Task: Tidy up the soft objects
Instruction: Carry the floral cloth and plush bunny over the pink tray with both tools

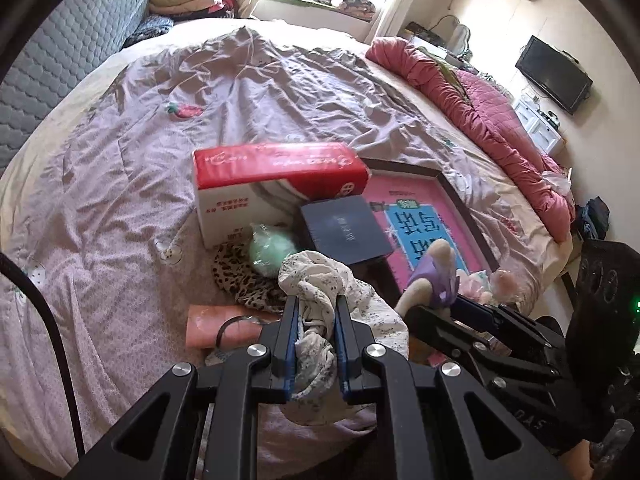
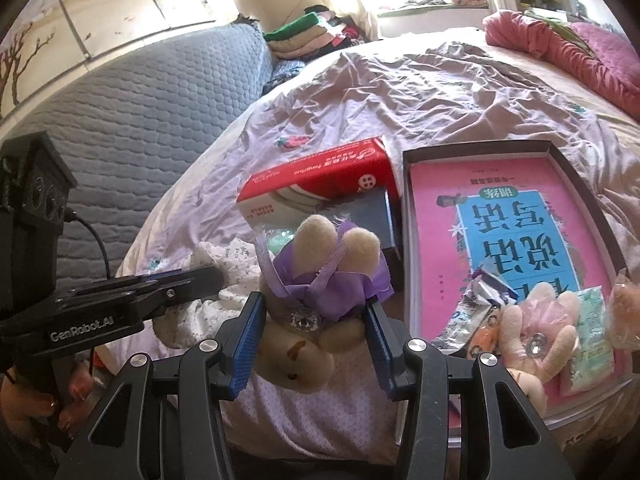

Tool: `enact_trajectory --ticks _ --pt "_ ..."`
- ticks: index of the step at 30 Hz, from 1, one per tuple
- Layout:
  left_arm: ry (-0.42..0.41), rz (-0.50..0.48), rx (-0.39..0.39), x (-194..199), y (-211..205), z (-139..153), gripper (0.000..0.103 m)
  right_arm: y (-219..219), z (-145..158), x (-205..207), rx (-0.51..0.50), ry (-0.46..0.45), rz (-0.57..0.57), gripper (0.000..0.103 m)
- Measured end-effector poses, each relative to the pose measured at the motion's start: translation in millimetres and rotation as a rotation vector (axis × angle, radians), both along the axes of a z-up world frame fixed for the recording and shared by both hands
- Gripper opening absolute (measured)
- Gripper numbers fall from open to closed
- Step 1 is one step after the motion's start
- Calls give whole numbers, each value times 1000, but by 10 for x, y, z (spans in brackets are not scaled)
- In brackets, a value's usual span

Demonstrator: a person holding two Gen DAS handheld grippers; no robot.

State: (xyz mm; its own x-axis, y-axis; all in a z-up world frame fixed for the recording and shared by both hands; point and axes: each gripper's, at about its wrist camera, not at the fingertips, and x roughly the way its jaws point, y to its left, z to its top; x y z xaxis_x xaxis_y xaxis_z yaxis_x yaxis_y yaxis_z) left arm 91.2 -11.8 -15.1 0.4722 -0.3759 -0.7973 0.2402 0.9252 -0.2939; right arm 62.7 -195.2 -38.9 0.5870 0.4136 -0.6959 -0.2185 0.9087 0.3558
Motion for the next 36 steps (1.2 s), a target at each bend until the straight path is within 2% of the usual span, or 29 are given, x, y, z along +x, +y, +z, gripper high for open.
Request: enact_trajectory --ticks 9,13,19,22,28,36 --pt "-39 -40 10 -88 -221 144 16 -246 103 -49 13 -22 -52 51" --pt "-48 -55 5 -95 -315 192 16 -419 171 -76 -11 -36 -87 51" --pt "-66 -81 -19 -139 -506 284 16 -924 275 -112 26 -39 -176 51" --pt "-71 -104 -18 -149 -652 304 16 -1173 333 -147 1 -48 -227 51" --pt "-69 -158 -26 -148 -997 294 16 -1579 364 -227 18 -42 -292 51" --pt "-80 -193 0 -138 -1343 247 16 -1701 382 -283 -6 -33 -291 51"
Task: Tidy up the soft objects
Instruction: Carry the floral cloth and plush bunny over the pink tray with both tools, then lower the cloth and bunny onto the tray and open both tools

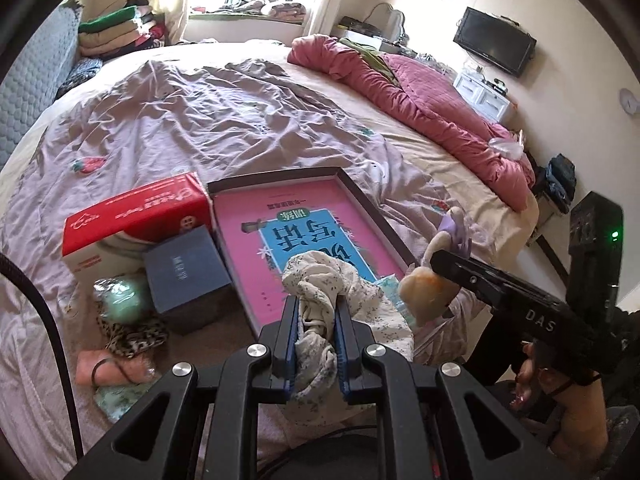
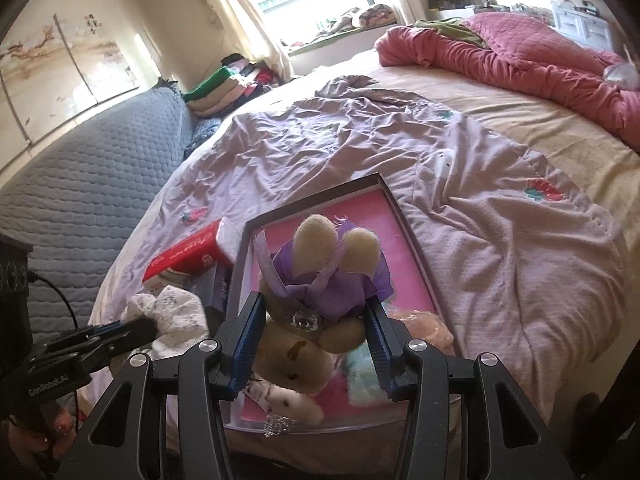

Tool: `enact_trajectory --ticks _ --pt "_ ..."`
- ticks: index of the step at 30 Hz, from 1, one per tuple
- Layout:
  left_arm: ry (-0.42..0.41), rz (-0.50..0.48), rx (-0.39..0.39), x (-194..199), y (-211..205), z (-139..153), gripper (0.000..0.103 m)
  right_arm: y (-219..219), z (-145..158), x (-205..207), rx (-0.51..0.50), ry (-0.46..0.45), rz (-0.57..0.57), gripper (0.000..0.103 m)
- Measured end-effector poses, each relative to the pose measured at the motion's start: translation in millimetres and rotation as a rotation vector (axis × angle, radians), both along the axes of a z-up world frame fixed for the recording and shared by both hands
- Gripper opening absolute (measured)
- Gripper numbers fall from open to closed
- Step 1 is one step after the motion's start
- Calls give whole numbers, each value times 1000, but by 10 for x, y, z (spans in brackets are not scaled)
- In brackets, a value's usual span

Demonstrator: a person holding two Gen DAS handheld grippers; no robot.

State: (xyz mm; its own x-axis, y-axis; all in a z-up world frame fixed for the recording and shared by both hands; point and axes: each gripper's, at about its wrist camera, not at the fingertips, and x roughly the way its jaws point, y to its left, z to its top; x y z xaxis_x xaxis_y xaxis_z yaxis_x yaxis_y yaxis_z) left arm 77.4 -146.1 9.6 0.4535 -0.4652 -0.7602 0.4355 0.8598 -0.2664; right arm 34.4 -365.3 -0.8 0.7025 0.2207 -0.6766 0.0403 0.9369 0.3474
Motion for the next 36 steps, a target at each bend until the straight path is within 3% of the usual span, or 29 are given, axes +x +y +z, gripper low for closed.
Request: enact_trajectory --ticks 6,13,20,30,36 --pt "8 3 31 35 -120 -132 16 -1 -28 2 -14 18 18 51" --pt "19 17 72 81 -176 -278 16 81 -72 0 -114 46 68 51" --pt "32 25 94 141 -209 -393 16 134 -137 27 -121 56 121 51" --pt "51 0 120 185 -281 -540 16 325 -329 125 -227 120 174 51" --pt "57 -2 130 201 -317 -592 17 304 -442 192 -218 135 169 52"
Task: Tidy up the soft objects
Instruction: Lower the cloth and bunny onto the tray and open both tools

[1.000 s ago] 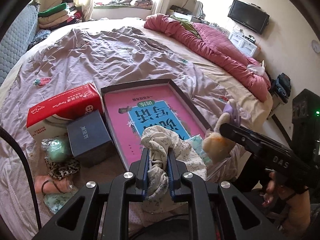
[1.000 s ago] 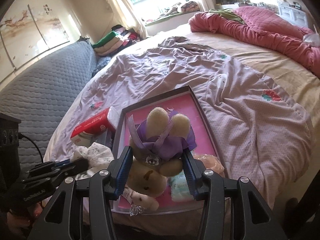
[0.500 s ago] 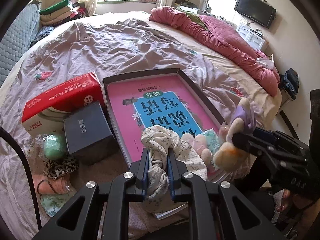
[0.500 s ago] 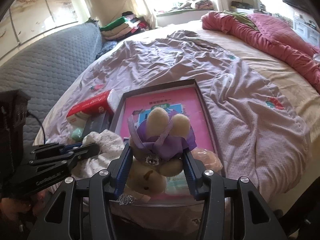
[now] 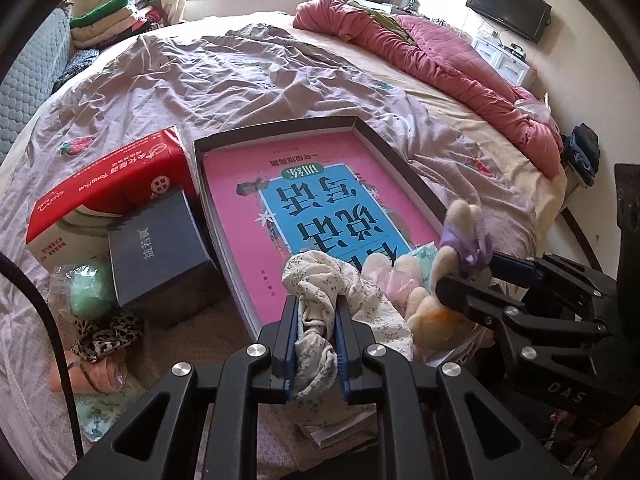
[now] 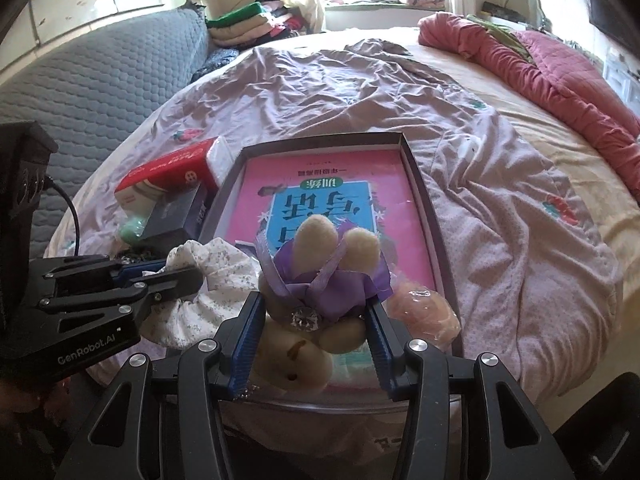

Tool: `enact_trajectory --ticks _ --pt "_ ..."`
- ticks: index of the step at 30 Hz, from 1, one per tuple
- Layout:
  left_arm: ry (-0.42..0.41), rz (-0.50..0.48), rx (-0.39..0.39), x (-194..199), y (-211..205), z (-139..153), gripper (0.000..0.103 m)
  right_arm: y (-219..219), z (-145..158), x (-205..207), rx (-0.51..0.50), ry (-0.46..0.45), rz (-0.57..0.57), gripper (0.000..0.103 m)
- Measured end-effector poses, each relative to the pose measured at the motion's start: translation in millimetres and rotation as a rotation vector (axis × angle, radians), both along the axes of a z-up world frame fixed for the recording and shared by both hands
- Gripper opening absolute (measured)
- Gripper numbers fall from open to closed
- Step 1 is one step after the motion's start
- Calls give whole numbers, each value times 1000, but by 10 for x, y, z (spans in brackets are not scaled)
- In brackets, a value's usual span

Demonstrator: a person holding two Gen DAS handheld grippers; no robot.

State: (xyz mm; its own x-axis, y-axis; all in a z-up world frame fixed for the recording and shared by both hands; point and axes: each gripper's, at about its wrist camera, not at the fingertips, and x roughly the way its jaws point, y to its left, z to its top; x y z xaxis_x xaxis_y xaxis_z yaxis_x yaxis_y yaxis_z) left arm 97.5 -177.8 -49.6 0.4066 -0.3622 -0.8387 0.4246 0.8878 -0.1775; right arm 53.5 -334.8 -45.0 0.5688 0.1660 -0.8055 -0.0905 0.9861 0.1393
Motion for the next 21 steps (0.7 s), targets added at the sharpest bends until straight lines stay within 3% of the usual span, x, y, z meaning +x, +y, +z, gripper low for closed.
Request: enact_trajectory --ticks 9,21 --pt "8 0 14 19 -26 -53 17 -24 -128 117 43 -8 -13 53" --pt "21 -6 15 62 -89 -122 17 -3 -185 124 -31 -31 -41 54"
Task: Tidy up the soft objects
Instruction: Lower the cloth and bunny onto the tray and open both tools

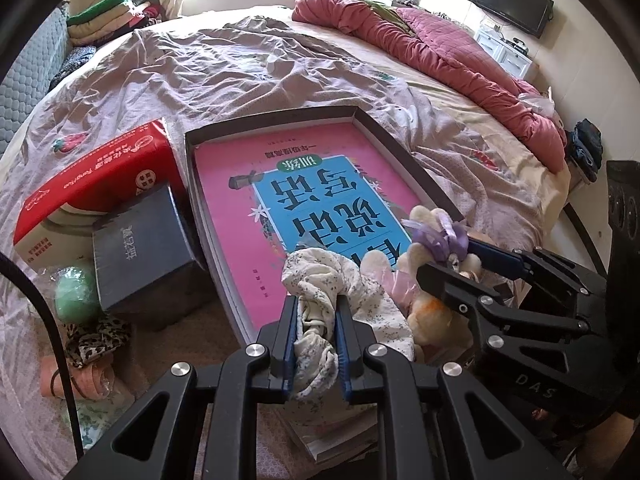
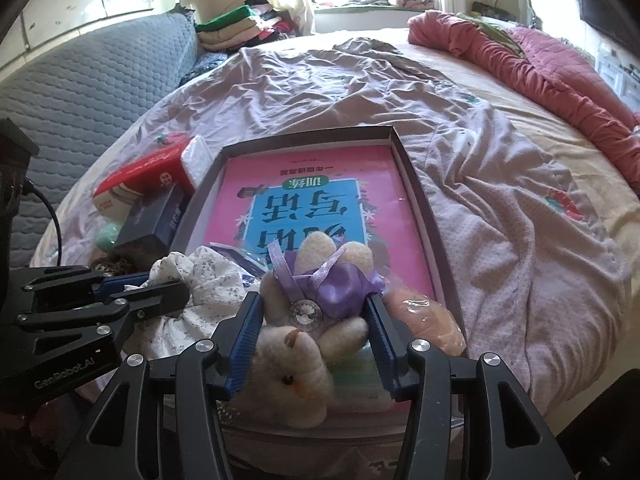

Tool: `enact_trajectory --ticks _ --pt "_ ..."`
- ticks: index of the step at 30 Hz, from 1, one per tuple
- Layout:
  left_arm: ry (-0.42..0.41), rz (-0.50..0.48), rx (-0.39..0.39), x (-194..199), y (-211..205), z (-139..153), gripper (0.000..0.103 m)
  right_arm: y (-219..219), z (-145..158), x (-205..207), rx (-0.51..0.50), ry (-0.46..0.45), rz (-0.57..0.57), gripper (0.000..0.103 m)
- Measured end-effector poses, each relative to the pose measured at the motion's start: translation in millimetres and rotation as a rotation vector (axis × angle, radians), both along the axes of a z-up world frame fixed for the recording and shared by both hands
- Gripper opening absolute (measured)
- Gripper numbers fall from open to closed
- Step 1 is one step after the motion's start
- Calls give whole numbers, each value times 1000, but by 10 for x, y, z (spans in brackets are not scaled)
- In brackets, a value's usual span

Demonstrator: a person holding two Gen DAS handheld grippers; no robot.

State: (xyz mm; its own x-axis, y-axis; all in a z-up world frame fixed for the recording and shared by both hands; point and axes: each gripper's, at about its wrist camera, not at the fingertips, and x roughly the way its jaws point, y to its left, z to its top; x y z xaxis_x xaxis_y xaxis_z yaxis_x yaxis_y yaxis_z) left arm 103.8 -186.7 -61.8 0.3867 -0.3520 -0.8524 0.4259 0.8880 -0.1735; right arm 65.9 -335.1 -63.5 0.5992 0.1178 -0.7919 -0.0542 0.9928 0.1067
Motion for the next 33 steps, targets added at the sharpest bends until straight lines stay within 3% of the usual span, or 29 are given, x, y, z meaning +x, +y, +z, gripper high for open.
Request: enact_trajectory --ticks 18,26,33 --pt "10 9 1 32 -23 -11 21 -40 40 -53 39 -35 0 62" --pt "17 27 -3 40 7 6 31 -99 145 -123 26 -67 -27 70" --pt "13 27 -12 22 19 50 39 -259 235 -195 39 -85 -70 71"
